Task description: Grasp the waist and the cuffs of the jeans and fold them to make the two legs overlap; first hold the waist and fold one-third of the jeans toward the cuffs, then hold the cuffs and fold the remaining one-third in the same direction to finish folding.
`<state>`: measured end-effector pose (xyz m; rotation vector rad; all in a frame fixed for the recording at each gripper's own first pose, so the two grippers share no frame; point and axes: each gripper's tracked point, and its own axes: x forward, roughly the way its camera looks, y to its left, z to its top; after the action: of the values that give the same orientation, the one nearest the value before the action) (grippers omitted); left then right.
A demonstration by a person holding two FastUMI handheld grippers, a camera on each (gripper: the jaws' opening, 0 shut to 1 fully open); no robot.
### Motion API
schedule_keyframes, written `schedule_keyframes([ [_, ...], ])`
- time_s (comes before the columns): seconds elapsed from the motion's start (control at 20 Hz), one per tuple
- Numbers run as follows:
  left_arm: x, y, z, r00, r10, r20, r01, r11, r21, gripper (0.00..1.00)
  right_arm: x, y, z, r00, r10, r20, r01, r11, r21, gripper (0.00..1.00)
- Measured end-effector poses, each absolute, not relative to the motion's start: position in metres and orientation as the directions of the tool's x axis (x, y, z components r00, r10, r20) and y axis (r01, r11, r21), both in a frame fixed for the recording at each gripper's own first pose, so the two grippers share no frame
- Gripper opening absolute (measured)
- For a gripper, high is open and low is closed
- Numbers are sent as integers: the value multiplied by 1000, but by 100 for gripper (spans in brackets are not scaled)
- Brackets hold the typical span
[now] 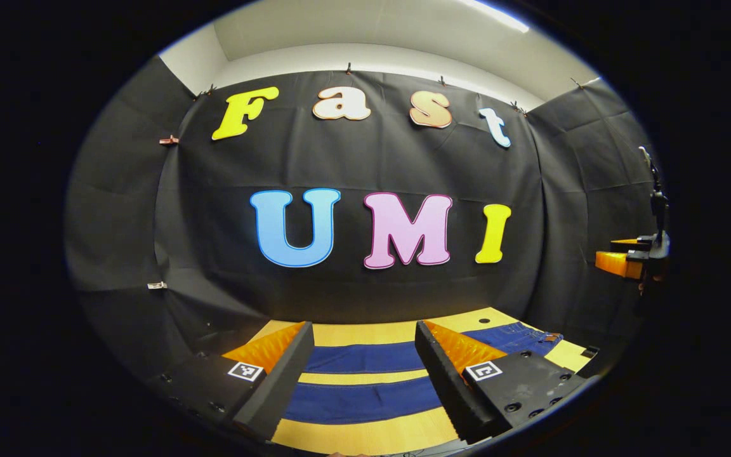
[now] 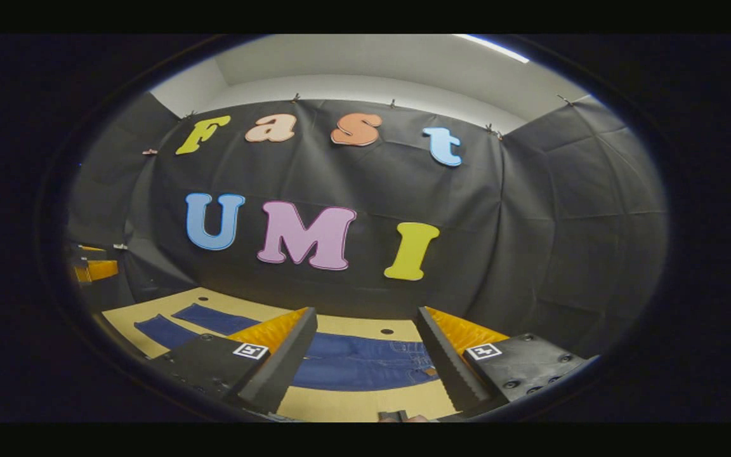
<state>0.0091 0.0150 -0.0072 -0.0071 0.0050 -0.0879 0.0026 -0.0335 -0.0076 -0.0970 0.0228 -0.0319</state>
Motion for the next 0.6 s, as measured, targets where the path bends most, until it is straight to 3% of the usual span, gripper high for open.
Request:
schedule_keyframes([
  [0.3,10,68,-36,988,-121,-91,120,993,-18,100,18,-61,-30,994,-35,-107,22,993,-116,97],
  [0.6,20,107,-99,925,-266,-272,298,951,82,100,53,-105,-99,961,-1,-275,-46,985,-166,97],
])
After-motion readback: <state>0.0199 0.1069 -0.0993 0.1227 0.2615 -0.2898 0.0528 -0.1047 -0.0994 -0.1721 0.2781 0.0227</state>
